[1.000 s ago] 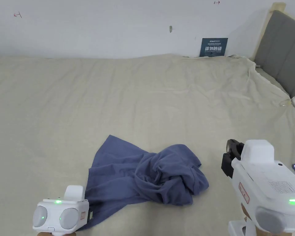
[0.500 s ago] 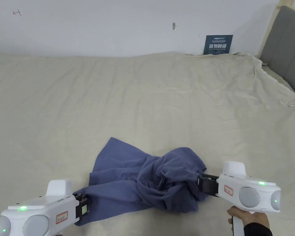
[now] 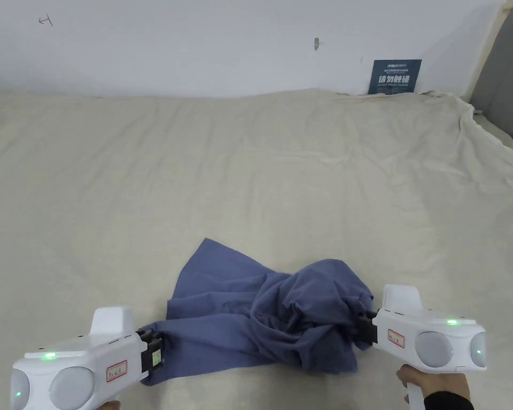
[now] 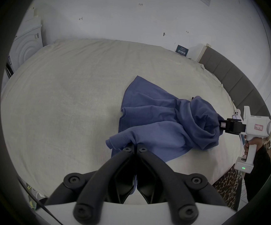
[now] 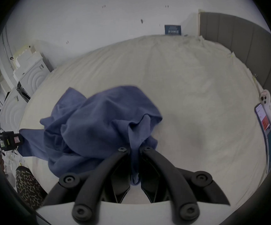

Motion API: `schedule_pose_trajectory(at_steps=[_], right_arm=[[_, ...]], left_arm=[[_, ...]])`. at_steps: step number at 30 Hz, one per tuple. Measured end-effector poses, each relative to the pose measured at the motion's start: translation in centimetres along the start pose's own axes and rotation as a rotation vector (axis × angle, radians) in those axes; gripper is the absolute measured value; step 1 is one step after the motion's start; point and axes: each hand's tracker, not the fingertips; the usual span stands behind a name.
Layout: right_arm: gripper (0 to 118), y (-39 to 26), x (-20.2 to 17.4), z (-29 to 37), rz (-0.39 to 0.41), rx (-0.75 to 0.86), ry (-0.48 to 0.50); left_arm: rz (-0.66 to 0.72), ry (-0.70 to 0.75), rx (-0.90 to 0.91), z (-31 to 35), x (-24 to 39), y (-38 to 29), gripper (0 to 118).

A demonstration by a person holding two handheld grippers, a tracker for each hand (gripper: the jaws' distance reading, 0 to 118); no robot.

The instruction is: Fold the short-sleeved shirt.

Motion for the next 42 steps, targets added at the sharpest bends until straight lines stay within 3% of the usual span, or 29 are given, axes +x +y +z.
schedule_pose_trajectory(at_steps=[7,15,28,33,42], right_arm=[[5,4.6,2.0,7.2,-0.028,0.207,0.025],[5,13.4,4.3,12.7,-0.030,0.396,0.020],[5,27.5,4.5,14.9,-0.005,0.596,-0.037],[6,32.6,4.0,14.5,0.039,0.638,-0.053],[6,35.5,3.0,9.9,0.090,0.644,-0.068]], left_arm=[[0.071,-0.050,0.062,1.4,-1.3,3.3,0],[0.047,0.022,0.237,4.8,-2.5,12.5,0],[0.067,0.118,0.460,10.3,-4.0,29.2,0],[0.065,0.137,0.517,11.6,-4.3,34.8,0],[-0.013,0.203,0.543,8.6,-4.5,38.4,0]])
